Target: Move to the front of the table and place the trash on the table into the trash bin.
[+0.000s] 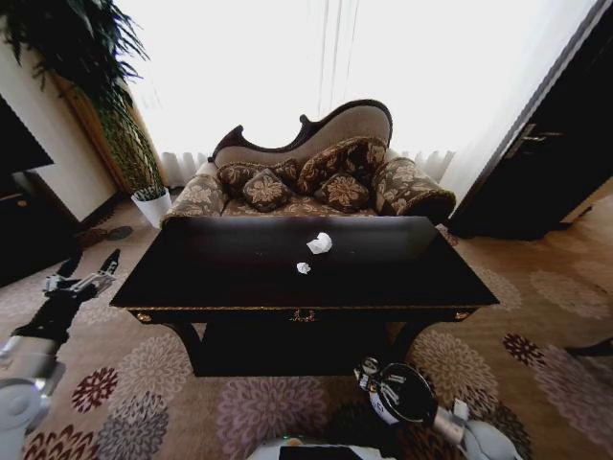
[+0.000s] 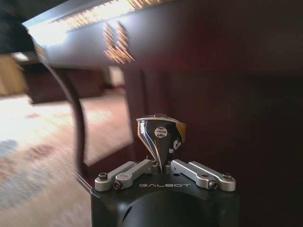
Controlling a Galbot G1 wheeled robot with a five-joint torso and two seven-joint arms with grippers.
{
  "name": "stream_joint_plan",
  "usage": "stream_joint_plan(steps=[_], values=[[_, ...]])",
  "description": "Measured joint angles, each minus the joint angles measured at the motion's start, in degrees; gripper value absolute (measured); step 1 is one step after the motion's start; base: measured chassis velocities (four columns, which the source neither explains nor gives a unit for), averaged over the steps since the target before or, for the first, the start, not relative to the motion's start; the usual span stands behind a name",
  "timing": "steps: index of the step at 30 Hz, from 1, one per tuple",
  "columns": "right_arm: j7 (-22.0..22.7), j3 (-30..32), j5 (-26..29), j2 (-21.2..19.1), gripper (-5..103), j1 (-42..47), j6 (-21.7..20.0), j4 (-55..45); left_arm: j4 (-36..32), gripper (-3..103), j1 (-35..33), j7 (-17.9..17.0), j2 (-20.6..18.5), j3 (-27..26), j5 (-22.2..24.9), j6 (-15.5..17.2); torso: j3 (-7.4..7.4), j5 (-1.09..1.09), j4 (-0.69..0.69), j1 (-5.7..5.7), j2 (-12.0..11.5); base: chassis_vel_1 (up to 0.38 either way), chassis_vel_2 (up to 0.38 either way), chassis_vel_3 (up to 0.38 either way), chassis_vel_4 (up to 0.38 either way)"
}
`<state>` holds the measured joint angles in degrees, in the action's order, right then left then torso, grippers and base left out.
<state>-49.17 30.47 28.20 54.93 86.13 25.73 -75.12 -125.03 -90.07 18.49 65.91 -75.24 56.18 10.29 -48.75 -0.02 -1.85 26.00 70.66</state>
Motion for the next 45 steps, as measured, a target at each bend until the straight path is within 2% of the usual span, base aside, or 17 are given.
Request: stream_joint_plan(steps=[4,11,16,20,29,42,44,45], values=[[6.14,-2.25,-3.47,-0.33,0,-5.08,-0.41,11.43,-1.45,100,-0.92,-0.12,-0.23,-0.7,0.22,0.18,0.0,0.01,-0.02,0.0,0.0,0.0,0.0,0.0,0.0],[11.81,-4.5,-8.33,-0.09,0,-10.3,-1.32,21.55,-2.55,100,-1.96,-0.11,-0.45,-1.61,0.4,0.33,0.0,0.01,-0.02,0.0,0.0,0.0,0.0,0.0,0.0],[23.34,-7.31,-11.29,0.84,0,-17.59,-5.95,29.29,-2.82,100,-2.76,-0.1,-0.95,-2.61,0.49,0.51,0.0,0.01,-0.01,0.0,0.0,0.0,0.0,0.0,0.0],[26.33,-8.68,-11.1,1.27,0,-21.43,-8.11,33.42,-3.19,100,-3.61,-0.1,-1.22,-3.52,0.68,0.54,0.0,0.0,-0.01,0.0,0.0,0.0,0.0,0.0,0.0],[26.77,-9.53,-12.38,2.6,0,-24.75,-9.85,40.47,-4.14,100,-5.67,-0.07,-2.19,-7.68,3.31,0.63,0.0,0.01,-0.02,0.0,0.0,0.0,0.0,0.0,0.0],[26.48,-9.69,-11.02,3.87,-3,-25.05,-11.11,43.73,-5.04,100,-6.08,-0.04,-2.0,-8.04,3.76,0.67,0.0,0.0,-0.02,0.0,0.0,0.0,0.0,0.0,0.0],[26.21,-9.54,-11.37,3.92,7,-25.03,-11.12,43.82,-5.24,100,-6.18,-0.04,-1.85,-7.92,3.69,0.67,0.0,0.0,-0.01,0.0,0.0,0.0,0.0,0.0,0.0],[26.05,-9.48,-11.55,3.94,7,-24.98,-11.11,43.8,-5.34,100,-6.23,-0.03,-1.79,-7.87,3.66,0.67,0.0,0.0,-0.01,0.0,0.0,0.0,0.0,0.0,0.0]])
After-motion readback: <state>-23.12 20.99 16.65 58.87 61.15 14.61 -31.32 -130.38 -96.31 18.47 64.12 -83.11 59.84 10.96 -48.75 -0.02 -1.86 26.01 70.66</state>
